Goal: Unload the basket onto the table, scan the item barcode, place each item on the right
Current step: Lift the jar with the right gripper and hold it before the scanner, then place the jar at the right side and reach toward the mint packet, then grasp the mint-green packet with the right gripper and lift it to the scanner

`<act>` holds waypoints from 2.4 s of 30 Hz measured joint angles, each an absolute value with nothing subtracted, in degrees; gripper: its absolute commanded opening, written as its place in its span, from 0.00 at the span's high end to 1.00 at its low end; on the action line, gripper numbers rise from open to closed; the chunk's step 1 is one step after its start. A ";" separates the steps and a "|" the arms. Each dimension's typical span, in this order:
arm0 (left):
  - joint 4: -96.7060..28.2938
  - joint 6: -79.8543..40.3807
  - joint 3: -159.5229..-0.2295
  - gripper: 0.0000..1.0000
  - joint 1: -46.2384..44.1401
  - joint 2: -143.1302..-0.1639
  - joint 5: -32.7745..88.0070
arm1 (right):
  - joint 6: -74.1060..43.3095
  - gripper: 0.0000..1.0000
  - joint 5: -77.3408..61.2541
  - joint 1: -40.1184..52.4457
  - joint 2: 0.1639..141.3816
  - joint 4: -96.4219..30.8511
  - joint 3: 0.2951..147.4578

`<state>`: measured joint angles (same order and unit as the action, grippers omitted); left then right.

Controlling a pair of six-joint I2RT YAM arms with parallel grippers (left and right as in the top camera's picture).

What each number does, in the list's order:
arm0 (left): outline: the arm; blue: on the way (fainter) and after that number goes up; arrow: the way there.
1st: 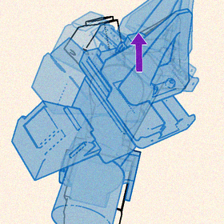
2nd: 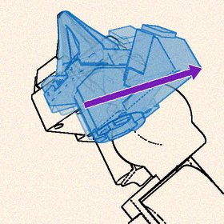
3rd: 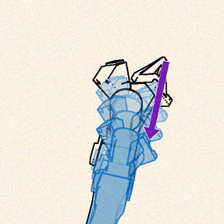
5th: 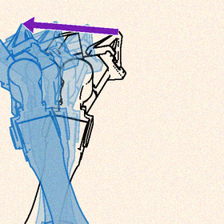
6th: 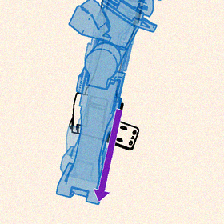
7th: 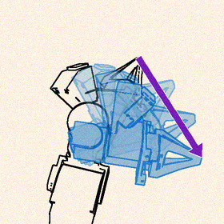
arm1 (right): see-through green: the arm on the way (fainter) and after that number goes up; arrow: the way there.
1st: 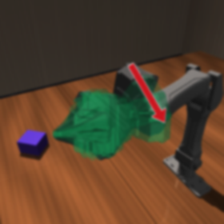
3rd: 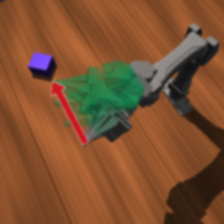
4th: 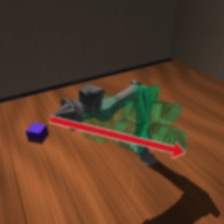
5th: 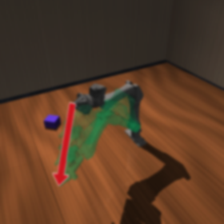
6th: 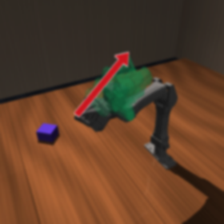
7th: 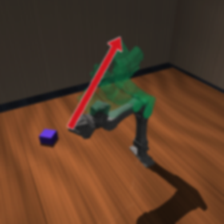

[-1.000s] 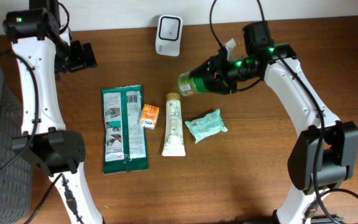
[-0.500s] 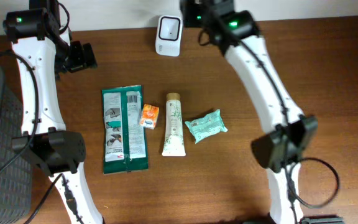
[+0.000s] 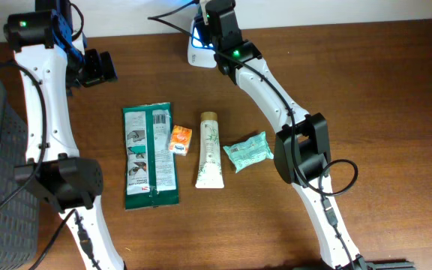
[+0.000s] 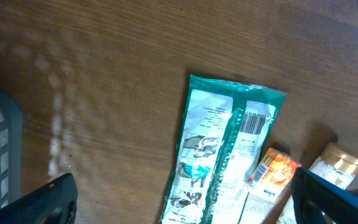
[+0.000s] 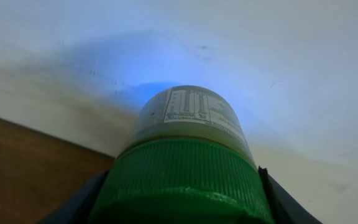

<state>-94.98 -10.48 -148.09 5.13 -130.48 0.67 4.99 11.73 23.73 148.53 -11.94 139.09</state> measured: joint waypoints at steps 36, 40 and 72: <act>-94.98 -10.48 -148.09 0.01 5.13 -130.47 0.86 | -4.71 0.66 -4.34 -3.64 132.40 -90.89 139.85; -94.98 -10.48 -148.09 0.01 5.13 -130.47 0.86 | -4.82 0.65 -4.16 -8.45 135.94 -92.38 137.25; -95.00 -10.48 -148.09 0.01 5.13 -130.47 0.86 | 2.20 0.36 -25.56 7.86 120.31 -76.69 99.68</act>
